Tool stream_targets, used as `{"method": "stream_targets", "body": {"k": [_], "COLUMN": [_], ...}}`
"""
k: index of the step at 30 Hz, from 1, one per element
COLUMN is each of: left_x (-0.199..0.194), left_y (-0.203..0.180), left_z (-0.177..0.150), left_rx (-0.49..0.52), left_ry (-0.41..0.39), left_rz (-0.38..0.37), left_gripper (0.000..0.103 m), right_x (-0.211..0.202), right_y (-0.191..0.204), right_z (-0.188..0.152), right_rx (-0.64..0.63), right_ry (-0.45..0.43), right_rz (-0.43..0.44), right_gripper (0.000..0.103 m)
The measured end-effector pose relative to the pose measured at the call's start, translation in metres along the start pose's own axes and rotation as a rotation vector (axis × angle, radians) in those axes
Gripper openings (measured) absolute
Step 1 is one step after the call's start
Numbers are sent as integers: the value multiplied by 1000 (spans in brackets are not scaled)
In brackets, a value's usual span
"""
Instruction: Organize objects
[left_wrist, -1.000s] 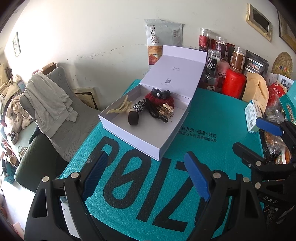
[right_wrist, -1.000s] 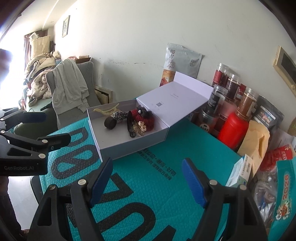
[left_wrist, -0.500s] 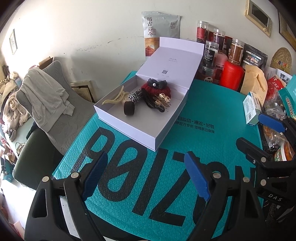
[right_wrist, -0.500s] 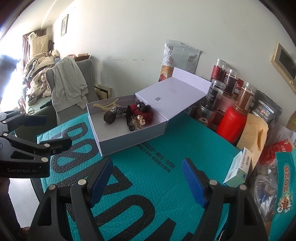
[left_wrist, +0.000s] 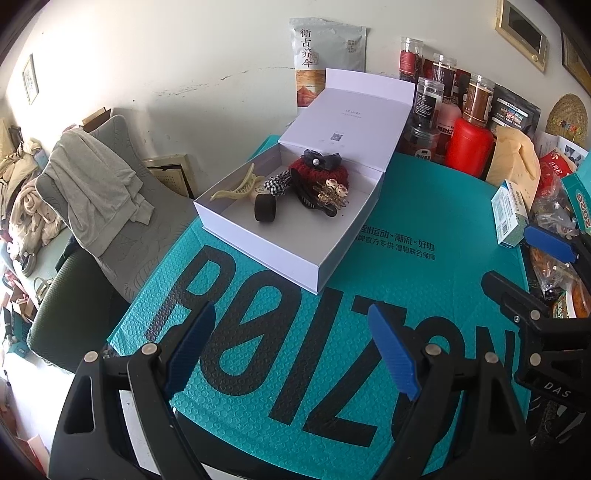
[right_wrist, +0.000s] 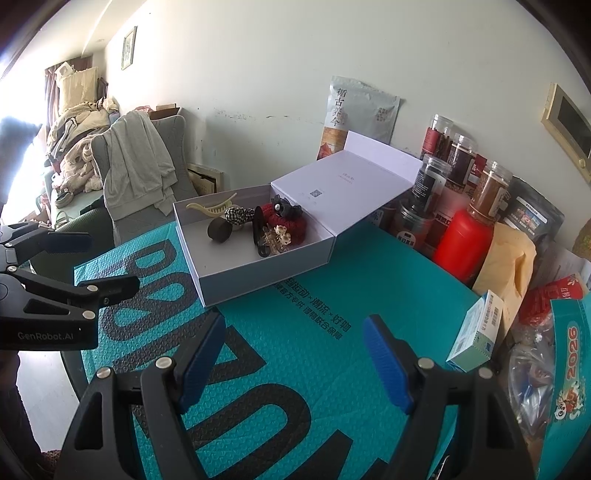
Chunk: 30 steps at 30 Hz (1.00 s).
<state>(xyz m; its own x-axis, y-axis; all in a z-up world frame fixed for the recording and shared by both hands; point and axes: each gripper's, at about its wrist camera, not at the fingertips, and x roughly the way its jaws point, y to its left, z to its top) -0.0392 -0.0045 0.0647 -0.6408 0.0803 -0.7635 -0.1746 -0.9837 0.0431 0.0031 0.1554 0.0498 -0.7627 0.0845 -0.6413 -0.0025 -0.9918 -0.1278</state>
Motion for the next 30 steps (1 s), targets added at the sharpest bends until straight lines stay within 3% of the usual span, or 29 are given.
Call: {"method": "stream_targets", "body": {"k": [30], "left_x": [-6], "left_y": [-8], "left_z": [-11], "left_rx": [7], "left_ry": [21], "left_rz": [13], "left_gripper": [84], "right_x": [-4], "right_y": [-4], "right_z": [-6], "right_rx": [11], "right_ry": [1], "right_rz": [-3], "right_gripper": [78]}}
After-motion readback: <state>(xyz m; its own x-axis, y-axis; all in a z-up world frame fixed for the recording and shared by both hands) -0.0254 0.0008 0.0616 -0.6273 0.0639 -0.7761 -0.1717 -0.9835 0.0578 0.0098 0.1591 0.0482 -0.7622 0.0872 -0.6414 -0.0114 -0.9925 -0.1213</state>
